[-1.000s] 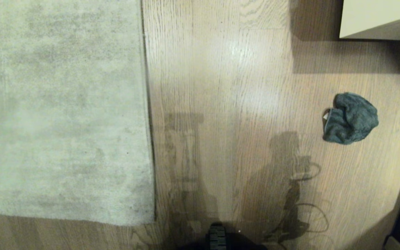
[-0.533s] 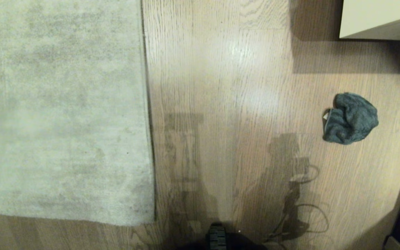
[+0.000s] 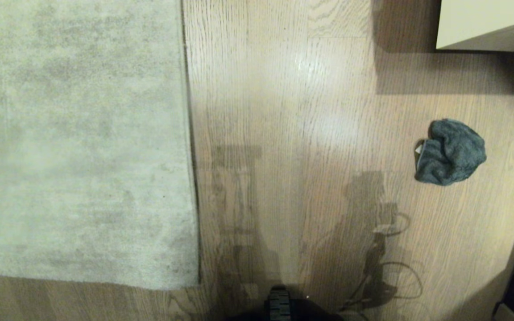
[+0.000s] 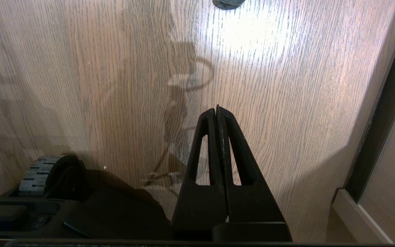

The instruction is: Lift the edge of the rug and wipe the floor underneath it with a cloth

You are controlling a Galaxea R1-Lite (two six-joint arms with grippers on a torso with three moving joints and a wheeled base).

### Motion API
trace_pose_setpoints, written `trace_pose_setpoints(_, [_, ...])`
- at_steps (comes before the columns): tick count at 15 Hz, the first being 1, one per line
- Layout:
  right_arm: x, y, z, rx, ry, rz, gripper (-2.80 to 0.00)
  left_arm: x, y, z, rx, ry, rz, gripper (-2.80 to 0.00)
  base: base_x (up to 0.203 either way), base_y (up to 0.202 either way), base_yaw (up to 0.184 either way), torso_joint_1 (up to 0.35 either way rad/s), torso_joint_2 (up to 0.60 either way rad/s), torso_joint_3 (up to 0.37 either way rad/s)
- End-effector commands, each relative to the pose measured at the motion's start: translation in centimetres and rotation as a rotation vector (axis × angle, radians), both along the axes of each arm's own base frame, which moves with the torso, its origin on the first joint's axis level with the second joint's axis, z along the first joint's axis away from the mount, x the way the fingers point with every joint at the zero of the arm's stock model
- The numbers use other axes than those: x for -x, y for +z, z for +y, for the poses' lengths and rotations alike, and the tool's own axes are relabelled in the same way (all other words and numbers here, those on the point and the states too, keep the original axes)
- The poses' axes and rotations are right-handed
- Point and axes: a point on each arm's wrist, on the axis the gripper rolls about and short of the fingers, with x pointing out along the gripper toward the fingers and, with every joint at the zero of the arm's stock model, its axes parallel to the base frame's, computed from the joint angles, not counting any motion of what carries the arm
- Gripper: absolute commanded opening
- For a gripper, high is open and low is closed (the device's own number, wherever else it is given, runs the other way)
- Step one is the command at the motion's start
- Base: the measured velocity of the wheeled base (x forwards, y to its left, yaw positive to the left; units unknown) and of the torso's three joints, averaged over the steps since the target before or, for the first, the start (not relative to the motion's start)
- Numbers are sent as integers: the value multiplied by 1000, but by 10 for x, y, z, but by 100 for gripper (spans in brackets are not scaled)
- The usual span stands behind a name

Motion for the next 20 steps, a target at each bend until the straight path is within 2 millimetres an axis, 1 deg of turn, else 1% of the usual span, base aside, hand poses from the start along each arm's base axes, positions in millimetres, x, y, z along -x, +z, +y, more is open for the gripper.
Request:
trace_pose_setpoints(1, [0, 0, 0, 1, 1, 2, -280, 0, 0, 0, -1, 0, -1, -280, 0, 0, 0, 0, 0, 0])
trace_pose_setpoints(20, [0, 0, 0, 1, 1, 2, -280, 0, 0, 0, -1, 0, -1, -280, 0, 0, 0, 0, 0, 0])
